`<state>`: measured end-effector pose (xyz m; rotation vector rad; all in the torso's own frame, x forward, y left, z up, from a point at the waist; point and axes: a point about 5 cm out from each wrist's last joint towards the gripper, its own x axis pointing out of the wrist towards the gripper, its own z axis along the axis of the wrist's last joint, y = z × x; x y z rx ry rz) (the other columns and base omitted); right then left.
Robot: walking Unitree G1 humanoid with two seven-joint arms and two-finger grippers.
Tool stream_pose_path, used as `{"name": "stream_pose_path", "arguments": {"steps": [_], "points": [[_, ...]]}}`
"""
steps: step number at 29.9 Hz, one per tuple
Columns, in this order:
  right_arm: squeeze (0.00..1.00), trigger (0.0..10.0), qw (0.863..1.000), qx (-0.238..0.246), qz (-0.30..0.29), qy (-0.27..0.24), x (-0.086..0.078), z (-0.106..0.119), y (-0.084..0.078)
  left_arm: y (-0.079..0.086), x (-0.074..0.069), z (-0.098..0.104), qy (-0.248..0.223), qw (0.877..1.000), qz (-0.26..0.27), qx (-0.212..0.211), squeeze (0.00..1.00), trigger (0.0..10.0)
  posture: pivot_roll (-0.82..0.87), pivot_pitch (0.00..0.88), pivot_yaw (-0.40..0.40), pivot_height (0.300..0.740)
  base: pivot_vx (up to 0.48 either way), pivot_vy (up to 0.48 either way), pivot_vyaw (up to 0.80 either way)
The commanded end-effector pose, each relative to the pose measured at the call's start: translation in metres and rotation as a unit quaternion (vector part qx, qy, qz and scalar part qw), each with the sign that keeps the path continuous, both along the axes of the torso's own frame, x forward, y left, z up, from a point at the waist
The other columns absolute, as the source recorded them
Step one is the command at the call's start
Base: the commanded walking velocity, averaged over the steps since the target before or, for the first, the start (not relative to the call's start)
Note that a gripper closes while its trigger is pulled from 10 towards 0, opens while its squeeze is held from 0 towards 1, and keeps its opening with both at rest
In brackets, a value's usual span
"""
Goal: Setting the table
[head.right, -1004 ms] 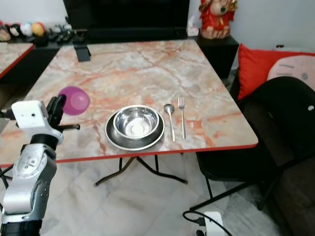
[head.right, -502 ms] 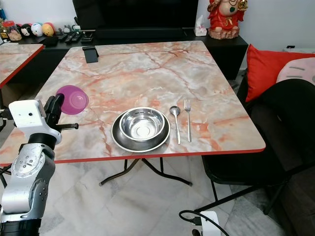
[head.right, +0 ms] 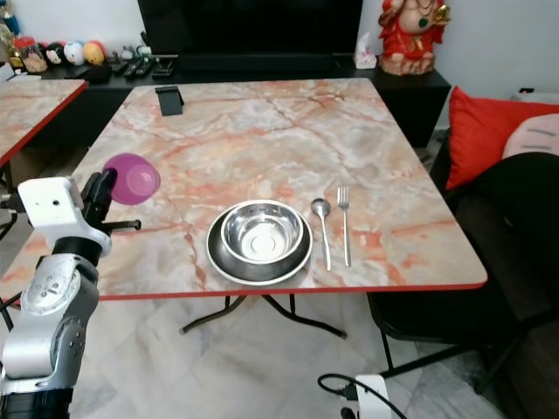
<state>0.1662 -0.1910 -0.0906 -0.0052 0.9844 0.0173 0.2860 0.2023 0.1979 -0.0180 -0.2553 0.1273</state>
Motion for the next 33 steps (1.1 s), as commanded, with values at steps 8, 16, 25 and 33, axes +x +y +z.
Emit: {"name": "stream_pose_path", "arguments": {"steps": [8,16,25,33], "points": [[0.0,10.0,1.0,-0.002,-0.002,0.009,-0.005,-0.002,-0.004,-0.012,0.005,0.003,0.004,0.999,-0.034,-0.004,0.0,10.0,-0.04,0.0,0.023,0.707,0.249,0.0,0.0],[0.0,10.0,1.0,-0.003,0.0,0.009,-0.005,-0.001,-0.005,-0.014,0.01,0.004,0.031,0.997,-0.053,-0.052,0.0,10.0,-0.03,0.0,0.019,0.707,0.0,0.0,0.0],[0.0,10.0,1.0,-0.006,0.007,0.012,-0.004,-0.001,-0.005,-0.007,0.038,0.007,0.168,0.984,-0.034,-0.042,0.0,10.0,-0.03,0.0,0.023,0.707,0.0,0.0,0.0],[0.0,10.0,1.0,-0.005,0.004,0.012,-0.004,-0.001,-0.004,-0.008,0.049,0.001,0.243,0.958,-0.05,-0.142,0.0,10.0,-0.04,0.0,0.032,0.707,0.0,0.0,0.0]]}}
